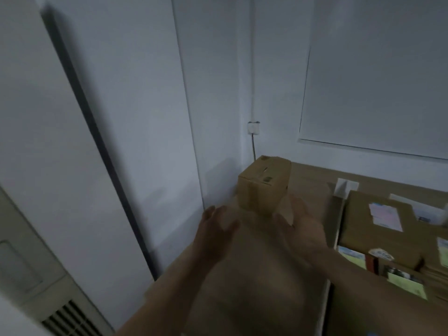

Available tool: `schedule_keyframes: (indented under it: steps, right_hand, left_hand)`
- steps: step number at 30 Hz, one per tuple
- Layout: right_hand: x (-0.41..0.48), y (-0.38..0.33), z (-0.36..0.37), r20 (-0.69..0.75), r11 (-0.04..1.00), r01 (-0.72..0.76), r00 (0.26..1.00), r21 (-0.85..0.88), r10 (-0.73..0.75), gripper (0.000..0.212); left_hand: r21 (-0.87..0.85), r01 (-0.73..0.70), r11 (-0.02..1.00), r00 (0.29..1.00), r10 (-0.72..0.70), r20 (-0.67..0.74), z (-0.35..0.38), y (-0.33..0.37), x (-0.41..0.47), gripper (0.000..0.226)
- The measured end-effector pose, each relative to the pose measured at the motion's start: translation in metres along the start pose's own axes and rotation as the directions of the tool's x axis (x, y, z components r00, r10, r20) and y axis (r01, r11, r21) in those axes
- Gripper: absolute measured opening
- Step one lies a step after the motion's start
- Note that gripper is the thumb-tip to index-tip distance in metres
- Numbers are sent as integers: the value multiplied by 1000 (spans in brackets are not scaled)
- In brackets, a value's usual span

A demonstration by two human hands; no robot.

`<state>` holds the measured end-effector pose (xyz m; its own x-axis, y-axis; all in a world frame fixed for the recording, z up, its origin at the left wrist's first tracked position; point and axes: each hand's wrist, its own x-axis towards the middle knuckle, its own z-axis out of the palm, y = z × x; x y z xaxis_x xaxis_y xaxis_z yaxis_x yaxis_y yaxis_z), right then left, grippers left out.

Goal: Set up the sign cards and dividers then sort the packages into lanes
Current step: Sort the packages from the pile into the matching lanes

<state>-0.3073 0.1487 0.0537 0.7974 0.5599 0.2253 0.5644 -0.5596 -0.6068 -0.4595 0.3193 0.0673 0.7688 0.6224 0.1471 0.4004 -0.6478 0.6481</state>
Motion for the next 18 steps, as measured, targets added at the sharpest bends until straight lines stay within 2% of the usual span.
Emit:
schedule_keyframes:
  steps: [4,7,11,13,14,18]
  right_hand:
    - [41,-11,15,22,999,-33,999,-11,33,90]
    - [71,-13,26,11,997,-80,997,0,80,90]
    - [114,0,44,-26,988,-156,987,-4,156,91]
    - [137,7,55,-39,977,-215,976,-4,215,90]
    - [147,9,61,-45,969,-247,968,-1,247,89]
    - [188,12,88,3,928,-373,928,-15,373,79]
  left_hand:
    - [-44,17,999,1000,-16,23,-2,-11,53,51]
    - [-18,-26,999,997,27,65,4,-14,94,72]
    - [-104,18,994,990,-3,142,19,-21,160,63]
    - [-103,-51,993,988,65,137,31,-29,195,80]
    - [-132,-51,990,989,69,132,38,-34,215,80]
    - [-238,50,970,964,15,265,60,-49,282,28]
